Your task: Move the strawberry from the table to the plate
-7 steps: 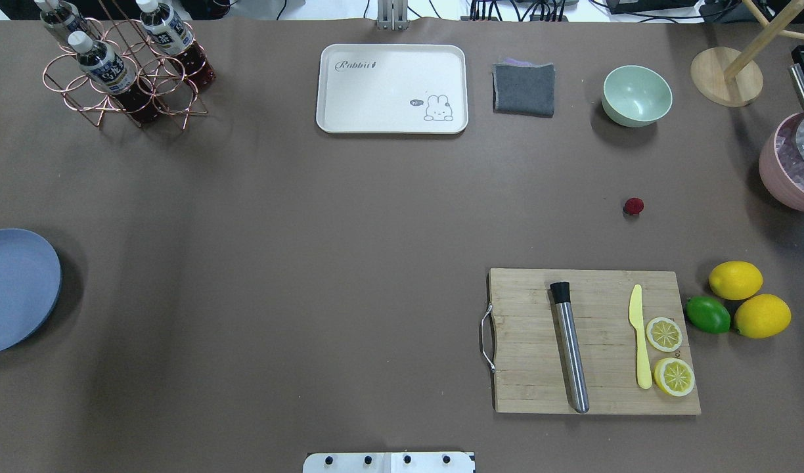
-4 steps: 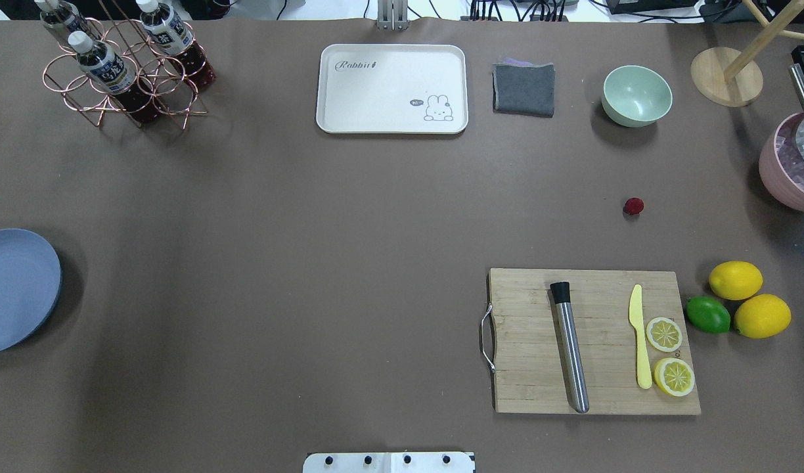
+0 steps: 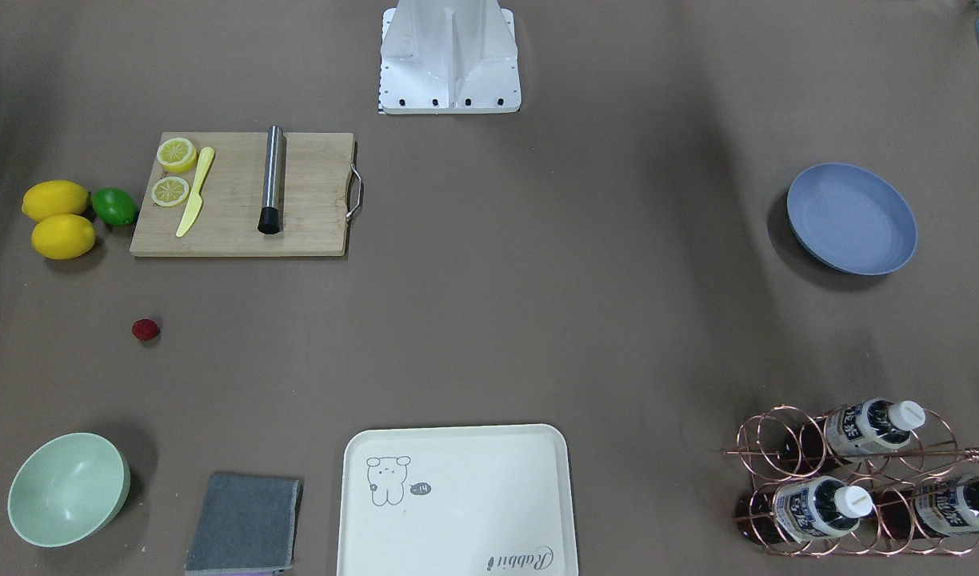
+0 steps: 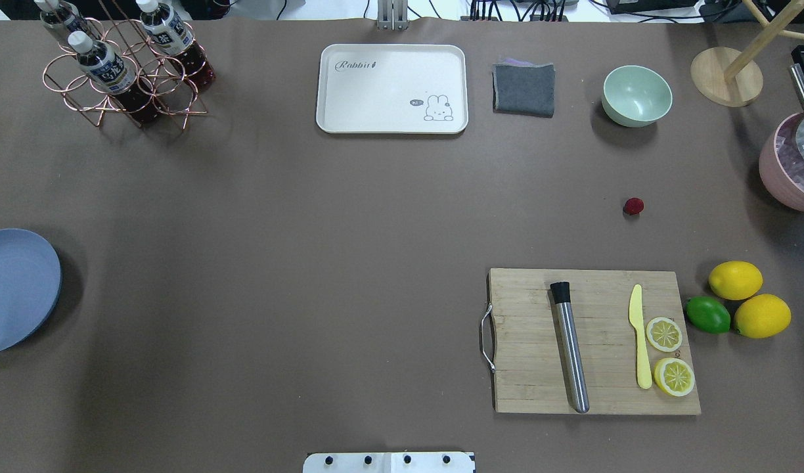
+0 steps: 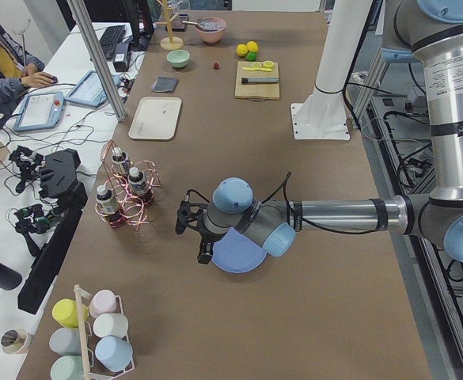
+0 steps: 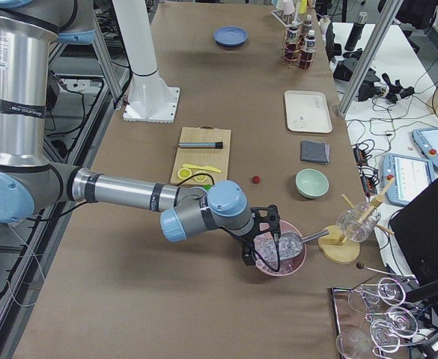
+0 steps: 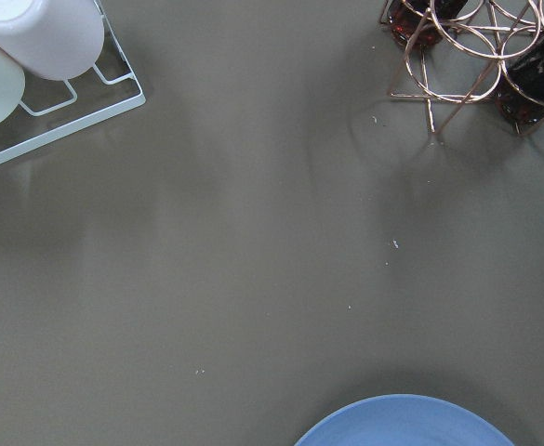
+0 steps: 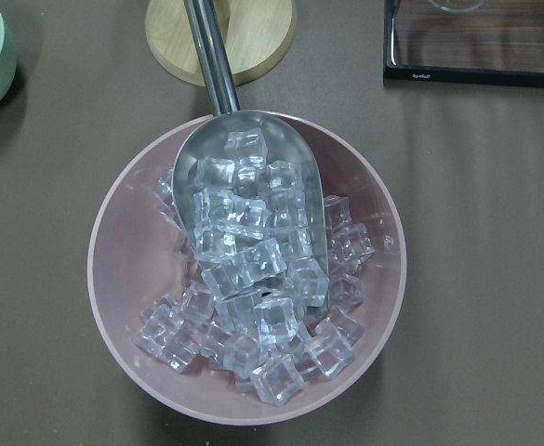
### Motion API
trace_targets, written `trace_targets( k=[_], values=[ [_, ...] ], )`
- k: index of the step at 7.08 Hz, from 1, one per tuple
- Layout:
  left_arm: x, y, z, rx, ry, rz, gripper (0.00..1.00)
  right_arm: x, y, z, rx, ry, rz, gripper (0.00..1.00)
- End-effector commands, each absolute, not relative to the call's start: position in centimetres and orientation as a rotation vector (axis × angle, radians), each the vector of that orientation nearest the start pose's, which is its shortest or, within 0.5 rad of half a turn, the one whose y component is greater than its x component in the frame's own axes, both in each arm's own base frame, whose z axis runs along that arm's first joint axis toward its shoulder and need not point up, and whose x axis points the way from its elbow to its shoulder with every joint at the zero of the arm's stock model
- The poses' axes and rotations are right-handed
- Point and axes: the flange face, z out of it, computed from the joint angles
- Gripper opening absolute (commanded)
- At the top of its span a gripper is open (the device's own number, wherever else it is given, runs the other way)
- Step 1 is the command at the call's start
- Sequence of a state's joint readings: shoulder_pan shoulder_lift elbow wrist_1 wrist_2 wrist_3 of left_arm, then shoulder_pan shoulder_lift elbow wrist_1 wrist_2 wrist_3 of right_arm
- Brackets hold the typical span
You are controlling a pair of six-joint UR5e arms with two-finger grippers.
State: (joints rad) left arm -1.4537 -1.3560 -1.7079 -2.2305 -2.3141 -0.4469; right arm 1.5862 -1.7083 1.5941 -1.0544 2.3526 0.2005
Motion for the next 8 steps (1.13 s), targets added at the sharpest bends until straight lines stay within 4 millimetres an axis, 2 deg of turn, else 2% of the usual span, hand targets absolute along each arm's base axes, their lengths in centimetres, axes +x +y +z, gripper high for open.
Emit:
trace_targets(
  k=[1,2,3,5,6,7,8],
  values=[
    [-0.4,-42.2,62.8,0.293,0.845,-0.073,0.97,6.8,-44.9,65.6,0.302,-0.810,0.041,1.00],
    [0.5,-41.9,63.4,0.274,0.841,-0.059,0.97,6.6,-44.9,65.6,0.299,-0.811,0.039,1.00],
    [2.4,-41.7,64.9,0.235,0.841,-0.020,0.97,6.6,-44.8,65.6,0.297,-0.813,0.039,1.00],
    [3.5,-41.4,66.9,0.181,0.841,-0.014,0.97,6.0,-44.9,65.7,0.291,-0.814,0.028,1.00],
    [4.9,-41.0,68.5,0.145,0.832,0.015,0.97,6.0,-44.8,65.8,0.289,-0.814,0.029,1.00],
    [6.7,-41.0,69.5,0.116,0.826,0.043,0.97,5.8,-44.8,65.8,0.286,-0.818,0.024,1.00],
    [7.0,-41.3,69.6,0.118,0.827,0.052,0.97,5.5,-44.7,65.6,0.280,-0.846,0.016,1.00]
  ],
)
